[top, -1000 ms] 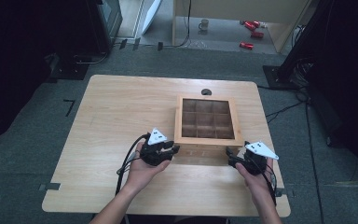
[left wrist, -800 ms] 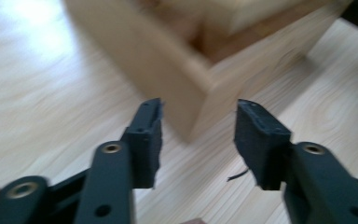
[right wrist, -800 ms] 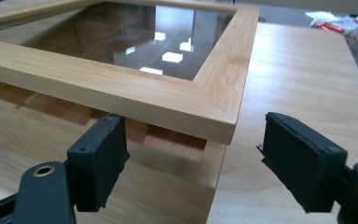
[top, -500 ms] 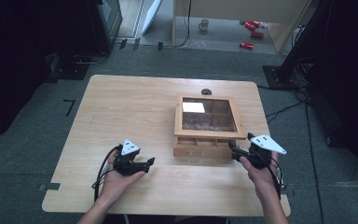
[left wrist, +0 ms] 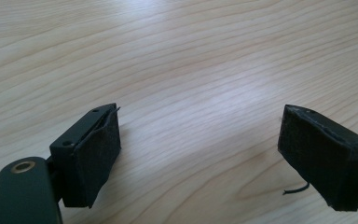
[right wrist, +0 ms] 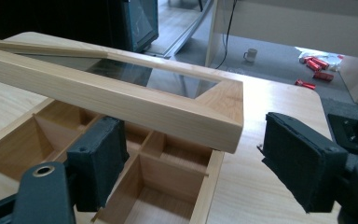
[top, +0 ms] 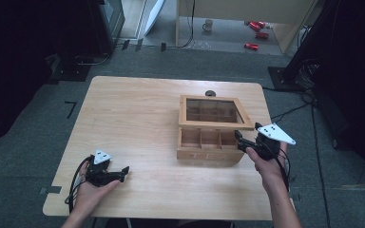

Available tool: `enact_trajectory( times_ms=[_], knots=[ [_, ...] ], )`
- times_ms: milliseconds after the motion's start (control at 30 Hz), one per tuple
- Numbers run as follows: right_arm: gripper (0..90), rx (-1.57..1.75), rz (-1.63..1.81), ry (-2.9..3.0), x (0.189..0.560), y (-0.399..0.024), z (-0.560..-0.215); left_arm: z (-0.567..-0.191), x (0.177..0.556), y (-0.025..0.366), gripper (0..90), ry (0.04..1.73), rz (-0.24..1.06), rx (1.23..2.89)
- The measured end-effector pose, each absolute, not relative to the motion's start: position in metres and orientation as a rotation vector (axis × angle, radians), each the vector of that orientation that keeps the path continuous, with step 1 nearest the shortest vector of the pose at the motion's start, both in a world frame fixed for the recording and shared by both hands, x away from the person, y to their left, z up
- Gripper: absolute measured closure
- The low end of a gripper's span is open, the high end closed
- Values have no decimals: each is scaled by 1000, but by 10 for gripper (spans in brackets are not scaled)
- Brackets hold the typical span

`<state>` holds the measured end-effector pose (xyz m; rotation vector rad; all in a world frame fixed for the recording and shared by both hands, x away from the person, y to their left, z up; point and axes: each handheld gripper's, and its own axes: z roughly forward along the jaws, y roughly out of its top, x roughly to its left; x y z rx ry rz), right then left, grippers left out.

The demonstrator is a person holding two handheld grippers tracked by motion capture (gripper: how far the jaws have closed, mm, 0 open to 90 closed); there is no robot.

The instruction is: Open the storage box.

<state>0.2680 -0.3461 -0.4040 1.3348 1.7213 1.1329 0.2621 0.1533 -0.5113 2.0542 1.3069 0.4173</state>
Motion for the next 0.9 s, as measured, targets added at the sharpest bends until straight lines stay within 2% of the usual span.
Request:
enact_trajectory(
  times_ms=[300,733,867,900],
  knots=[
    [224,1299,1127,1712,281,-343,-395,-516,252,156,130,1297,533,2076],
    [226,1203,1201,1685,302,-350,-381,-518,251,155,122,1292,541,2064],
    [262,1196,1253,1682,307,-353,-379,-518,251,155,122,1291,540,2064],
    [328,1189,1236,1675,311,-353,-380,-518,251,155,122,1290,540,2063]
  ],
)
